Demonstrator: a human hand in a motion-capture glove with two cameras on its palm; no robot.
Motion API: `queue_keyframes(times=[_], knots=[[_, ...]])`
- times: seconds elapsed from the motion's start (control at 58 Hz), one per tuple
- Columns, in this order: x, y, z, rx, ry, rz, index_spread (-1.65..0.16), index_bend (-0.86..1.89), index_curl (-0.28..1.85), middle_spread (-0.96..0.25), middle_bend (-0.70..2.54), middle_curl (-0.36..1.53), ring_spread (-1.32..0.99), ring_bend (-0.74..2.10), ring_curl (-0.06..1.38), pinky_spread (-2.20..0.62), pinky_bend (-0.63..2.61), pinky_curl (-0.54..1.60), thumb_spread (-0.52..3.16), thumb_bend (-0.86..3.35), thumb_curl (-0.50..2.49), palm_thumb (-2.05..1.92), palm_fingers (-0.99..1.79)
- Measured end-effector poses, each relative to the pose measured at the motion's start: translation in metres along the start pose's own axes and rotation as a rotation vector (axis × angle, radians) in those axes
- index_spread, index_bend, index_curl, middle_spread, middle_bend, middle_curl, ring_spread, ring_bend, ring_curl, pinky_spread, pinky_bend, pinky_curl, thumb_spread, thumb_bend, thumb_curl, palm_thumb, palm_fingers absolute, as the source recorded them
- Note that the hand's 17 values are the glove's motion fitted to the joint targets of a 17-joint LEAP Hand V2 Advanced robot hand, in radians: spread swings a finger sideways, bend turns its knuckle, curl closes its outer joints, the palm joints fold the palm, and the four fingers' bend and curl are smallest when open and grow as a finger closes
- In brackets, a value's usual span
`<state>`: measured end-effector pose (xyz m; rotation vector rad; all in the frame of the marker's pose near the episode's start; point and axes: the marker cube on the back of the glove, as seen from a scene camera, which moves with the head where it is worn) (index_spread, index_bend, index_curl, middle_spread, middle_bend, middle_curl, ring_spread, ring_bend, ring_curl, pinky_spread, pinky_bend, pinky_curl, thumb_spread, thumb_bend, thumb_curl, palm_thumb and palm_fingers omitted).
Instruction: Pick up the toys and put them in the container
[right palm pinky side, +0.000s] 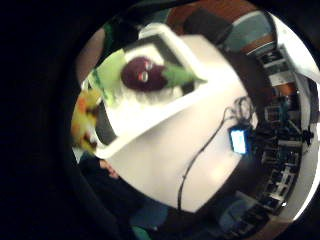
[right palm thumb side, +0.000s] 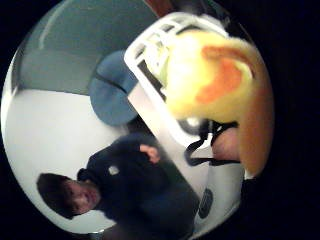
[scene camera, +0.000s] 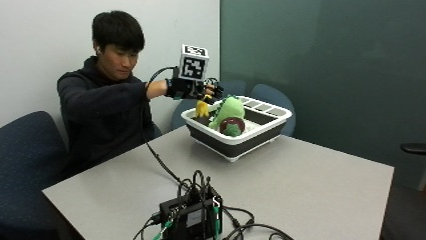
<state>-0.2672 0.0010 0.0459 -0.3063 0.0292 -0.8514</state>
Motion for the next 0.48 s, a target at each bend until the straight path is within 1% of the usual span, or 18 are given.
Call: queue_keyframes(times=[0.017, 0.034, 0.052, 0.069, 0.086, 0.138, 0.19, 0.276, 0.345, 0.362, 0.414, 0.482], knots=[[0.001, 0.001, 0.003, -0.034, -0.015, -0.018, -0.2, 0.65, 0.72, -0.2, 0.4, 0.41, -0.22, 0.26, 0.18, -0.04, 0.54, 0.38, 1.34, 0.02, 0.66, 0.61, -0.05], [0.003, 0.003, 0.005, -0.058, -0.031, -0.038, -0.2, 0.54, 0.69, -0.17, 0.32, 0.39, -0.19, 0.27, 0.18, -0.04, 0.59, 0.4, 1.34, 0.0, 0.64, 0.58, -0.17], [0.005, 0.004, 0.006, -0.069, -0.052, -0.053, -0.21, 0.56, 0.7, -0.16, 0.31, 0.39, -0.18, 0.26, 0.18, -0.04, 0.59, 0.39, 1.36, 0.0, 0.64, 0.57, -0.12], [0.008, 0.006, 0.006, -0.067, -0.077, -0.06, -0.2, 0.4, 0.64, -0.12, 0.23, 0.36, -0.16, 0.26, 0.18, -0.03, 0.65, 0.4, 1.34, -0.03, 0.61, 0.52, -0.26], [0.012, 0.008, 0.004, -0.055, -0.105, -0.059, -0.2, 0.33, 0.62, -0.1, 0.17, 0.35, -0.14, 0.27, 0.18, -0.03, 0.67, 0.4, 1.34, -0.04, 0.6, 0.5, -0.29], [0.03, 0.014, -0.005, 0.023, -0.18, -0.03, -0.2, 0.21, 0.57, -0.06, 0.11, 0.32, -0.11, 0.24, 0.18, -0.02, 0.69, 0.41, 1.34, -0.04, 0.56, 0.44, -0.28], [0.051, 0.023, -0.017, 0.11, -0.236, 0.007, -0.21, 0.15, 0.52, -0.03, 0.08, 0.29, -0.09, 0.22, 0.19, -0.01, 0.68, 0.4, 1.34, -0.04, 0.53, 0.4, -0.26], [0.074, 0.052, -0.022, 0.27, -0.255, 0.043, -0.23, 0.19, 0.49, -0.01, 0.1, 0.26, -0.07, 0.22, 0.2, -0.01, 0.63, 0.39, 1.35, -0.03, 0.49, 0.35, -0.15], [0.112, 0.079, -0.028, 0.403, -0.275, 0.057, -0.24, 0.23, 0.5, 0.0, 0.1, 0.25, -0.06, 0.21, 0.21, -0.01, 0.6, 0.38, 1.38, -0.01, 0.46, 0.33, -0.1], [0.123, 0.085, -0.03, 0.437, -0.276, 0.051, -0.24, 0.28, 0.51, 0.0, 0.09, 0.24, -0.06, 0.22, 0.21, -0.01, 0.59, 0.38, 1.4, -0.01, 0.45, 0.32, -0.07], [0.15, 0.1, -0.03, 0.529, -0.234, 0.048, -0.24, 0.33, 0.52, 0.01, 0.09, 0.23, -0.06, 0.23, 0.22, -0.01, 0.58, 0.37, 1.43, -0.01, 0.44, 0.31, -0.04], [0.158, 0.104, -0.028, 0.567, -0.198, 0.064, -0.23, 0.38, 0.54, 0.01, 0.12, 0.22, -0.06, 0.27, 0.23, -0.01, 0.55, 0.36, 1.48, 0.0, 0.42, 0.32, 0.02]])
